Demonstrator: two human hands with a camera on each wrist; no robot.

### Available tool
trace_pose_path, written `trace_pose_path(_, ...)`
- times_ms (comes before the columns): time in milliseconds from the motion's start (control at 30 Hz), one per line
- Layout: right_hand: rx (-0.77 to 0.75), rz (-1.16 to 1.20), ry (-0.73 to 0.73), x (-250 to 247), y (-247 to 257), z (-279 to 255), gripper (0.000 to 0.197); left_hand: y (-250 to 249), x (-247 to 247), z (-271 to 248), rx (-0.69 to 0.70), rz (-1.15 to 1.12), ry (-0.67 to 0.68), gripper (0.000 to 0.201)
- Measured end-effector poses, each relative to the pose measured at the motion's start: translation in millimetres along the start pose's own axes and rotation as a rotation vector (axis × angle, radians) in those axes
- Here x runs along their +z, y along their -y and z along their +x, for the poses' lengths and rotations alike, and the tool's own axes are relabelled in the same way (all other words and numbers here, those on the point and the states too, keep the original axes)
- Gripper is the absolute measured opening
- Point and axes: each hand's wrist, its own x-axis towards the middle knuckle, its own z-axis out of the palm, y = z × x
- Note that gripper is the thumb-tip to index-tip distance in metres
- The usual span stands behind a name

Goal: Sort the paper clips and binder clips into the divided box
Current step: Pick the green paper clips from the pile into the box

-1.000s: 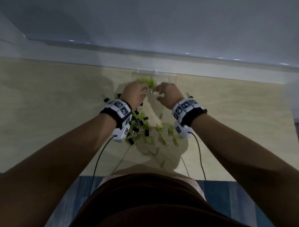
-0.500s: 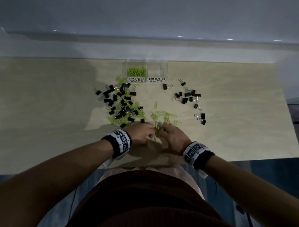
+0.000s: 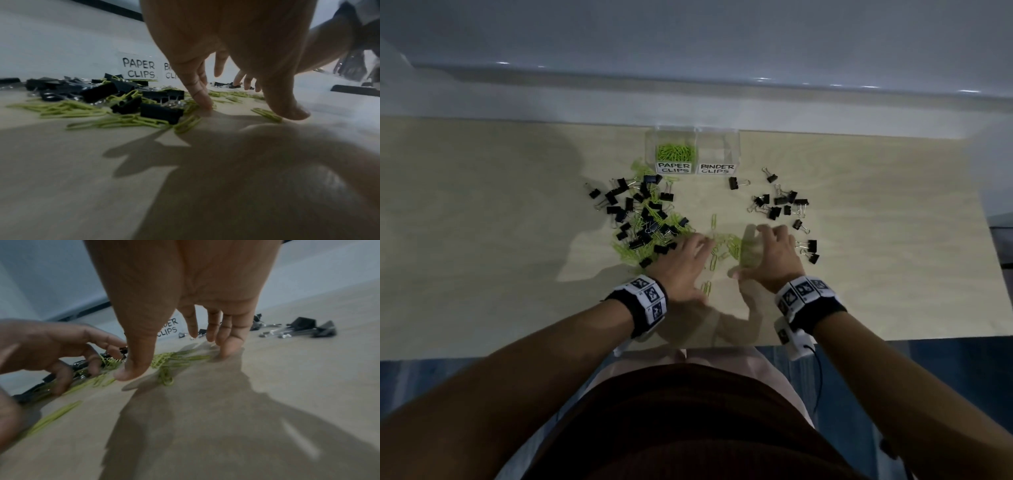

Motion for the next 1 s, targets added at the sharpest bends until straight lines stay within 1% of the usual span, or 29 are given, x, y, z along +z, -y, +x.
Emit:
trace_pose_path(67, 0.022, 0.007, 0.013, 5, -4, -5, 0.1, -4, 2, 4, -0.019, 0.017, -0.01, 0.113)
trace_pose_path(133, 0.011, 0.025, 0.002, 10, -2, -4, 0.095, -7, 1, 13, -0.045, -0.034, -0.068, 0.108)
trace_pose_path(233, -0.07, 0.1, -0.005, 15, 9, 5, 0.077, -8, -5, 29, -0.063, -0.049, -0.132, 0.09)
trace_pose_path(333, -0.162, 0.139, -0.024, 17, 19, 15, 0.059, -4, -11, 41, -0.06, -0.086, -0.154, 0.065)
trace_pose_path(400, -0.192, 0.136, -0.018, 15, 24, 20, 0.047, 0, -16, 47, -0.05, -0.09, -0.152, 0.05)
trace_pose_path(500, -0.23, 0.092, -0.024, 11, 29, 25, 0.027, 3, -22, 52, -0.023, -0.069, -0.118, 0.038)
trace_pose_path(600, -0.284, 0.02, -0.035, 8, 31, 28, 0.023, 4, -24, 55, 0.036, 0.031, -0.111, 0.026)
trace_pose_path(733, -0.275, 0.015, -0.049, 1, 29, 40, 0.015, 6, -28, 58, 0.081, 0.071, -0.09, 0.023)
trace_pose_path(800, -0.224, 0.095, -0.053, -6, 27, 48, 0.013, 7, -32, 60, 0.093, 0.06, -0.081, 0.02)
trace_pose_path(900, -0.108, 0.285, -0.005, -22, 29, 60, 0.005, 10, -38, 58, 0.069, -0.024, -0.067, 0.015)
trace_pose_path(933, -0.076, 0.375, 0.016, -29, 33, 63, 0.007, 12, -40, 57, 0.053, -0.082, -0.074, 0.014)
trace_pose_path(1000, -0.07, 0.544, 0.013, -43, 47, 73, 0.019, 18, -49, 52, 0.014, -0.228, -0.118, 0.015)
